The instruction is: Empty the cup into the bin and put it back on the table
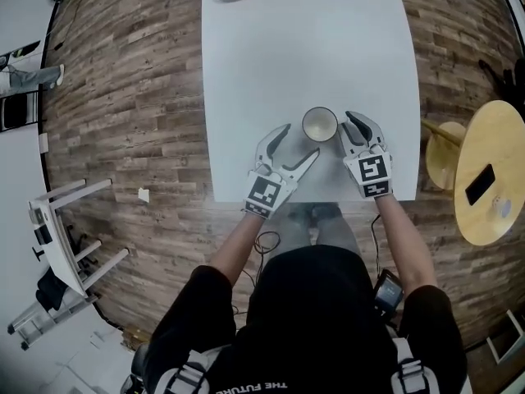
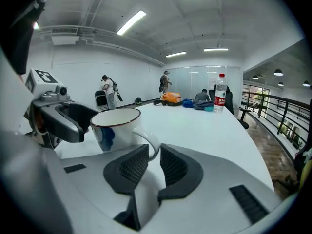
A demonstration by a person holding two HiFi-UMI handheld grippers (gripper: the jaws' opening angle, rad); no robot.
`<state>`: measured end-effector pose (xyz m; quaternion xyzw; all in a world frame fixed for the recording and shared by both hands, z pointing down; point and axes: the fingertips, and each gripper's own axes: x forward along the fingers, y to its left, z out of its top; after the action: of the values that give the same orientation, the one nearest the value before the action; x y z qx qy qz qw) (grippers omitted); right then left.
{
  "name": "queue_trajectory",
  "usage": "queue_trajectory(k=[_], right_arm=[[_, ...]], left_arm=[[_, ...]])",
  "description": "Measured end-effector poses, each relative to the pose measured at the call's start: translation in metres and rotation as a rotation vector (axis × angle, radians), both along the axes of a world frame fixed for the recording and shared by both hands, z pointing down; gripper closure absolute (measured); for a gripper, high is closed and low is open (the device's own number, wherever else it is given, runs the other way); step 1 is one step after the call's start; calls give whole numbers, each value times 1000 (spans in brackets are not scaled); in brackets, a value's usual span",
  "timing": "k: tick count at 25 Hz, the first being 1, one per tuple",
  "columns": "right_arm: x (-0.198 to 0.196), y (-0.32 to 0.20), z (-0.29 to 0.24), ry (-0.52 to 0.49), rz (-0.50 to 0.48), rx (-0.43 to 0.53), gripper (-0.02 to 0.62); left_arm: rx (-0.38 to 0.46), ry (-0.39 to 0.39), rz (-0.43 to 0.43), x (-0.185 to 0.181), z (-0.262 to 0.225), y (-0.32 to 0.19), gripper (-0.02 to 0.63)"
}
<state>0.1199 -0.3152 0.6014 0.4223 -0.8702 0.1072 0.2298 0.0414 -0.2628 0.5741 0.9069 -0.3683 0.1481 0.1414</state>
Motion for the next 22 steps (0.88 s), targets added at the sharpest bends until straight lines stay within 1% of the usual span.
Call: queue_trajectory(k=[1,4,8,12,14,17,20,22], right_arm=[[-1,0,0,-18,2,-4,525],[0,-1,1,-93,31,-29,541],[1,-3,0,-187,62,-84,551],[0,1,-3,-231,64,-140,554],[0,5,-7,-251,77,-165,554],[-2,8,-21,-301,110,-197,554],[-11,18,-49,-327,84,-197,554],[-19,26,-68,-346,64,-204,554]], left_arm=[[6,0,18,2,2,-3,271],[27,-18,72,9,12,-9,259],[28,0,119,15,17,-14,247],[73,-6,199,31,10,-2,234],[87,7,206,33,3,4,235],[109,47,188,30,-13,8,235],[155,53,170,28,-39,12,235],[176,82,160,27,-59,19,235]])
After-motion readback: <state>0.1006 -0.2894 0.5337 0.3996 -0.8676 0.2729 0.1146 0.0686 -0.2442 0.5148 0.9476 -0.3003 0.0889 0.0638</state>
